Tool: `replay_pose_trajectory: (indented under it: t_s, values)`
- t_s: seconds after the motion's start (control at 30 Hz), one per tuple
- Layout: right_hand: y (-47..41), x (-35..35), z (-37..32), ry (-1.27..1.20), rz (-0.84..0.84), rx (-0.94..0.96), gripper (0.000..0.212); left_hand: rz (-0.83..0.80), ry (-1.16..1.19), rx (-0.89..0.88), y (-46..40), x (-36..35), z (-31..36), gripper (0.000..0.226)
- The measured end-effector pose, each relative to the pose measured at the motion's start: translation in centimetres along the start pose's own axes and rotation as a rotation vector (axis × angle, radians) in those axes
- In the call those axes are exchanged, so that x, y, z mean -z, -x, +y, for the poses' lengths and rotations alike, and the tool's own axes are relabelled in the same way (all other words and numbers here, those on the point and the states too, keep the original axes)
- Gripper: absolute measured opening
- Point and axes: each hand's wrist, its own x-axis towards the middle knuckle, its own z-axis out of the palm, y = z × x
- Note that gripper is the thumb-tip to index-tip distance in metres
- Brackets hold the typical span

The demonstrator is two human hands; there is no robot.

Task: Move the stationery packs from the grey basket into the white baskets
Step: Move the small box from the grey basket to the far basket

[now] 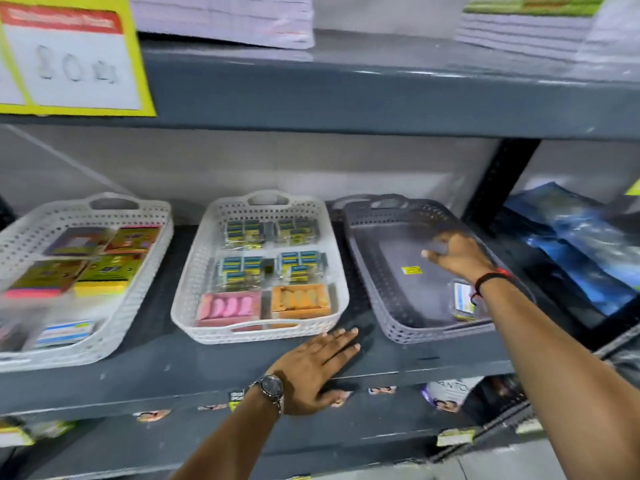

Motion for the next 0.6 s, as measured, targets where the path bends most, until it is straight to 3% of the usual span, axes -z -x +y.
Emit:
replay_pose_trajectory:
  t_s: [0.1,0.17,0.33,0.43,0.6]
  values:
    - [0.6,0.5,3.7,0.091,-0.183,-0.118,0.081,-0.098,0.051,0.018,-1.5,-1.5,-0.3,0.071]
    - [1.0,0.2,5.2,0.043,-0.254,-0.192,0.087,-0.138,0.076,0.055,-1.9,-2.1,-0.6,0.071]
    - [1.4,-1.3,5.5,-0.009,-0.339,-0.258,0.072,-0.155,0.099,0.072,-1.9,-2.4,-0.9,0.069]
    - [1.2,-1.9,4.9,0.032,-0.293,-0.309,0.072,-0.144,0.091,0.076,-1.9,-2.6,-1.0,0.069]
    - [0.7,-1.4,3.4,-0.059,-0.245,-0.325,0.053,-0.164,0.074,0.08,-1.9,-2.9,-1.1,0.07]
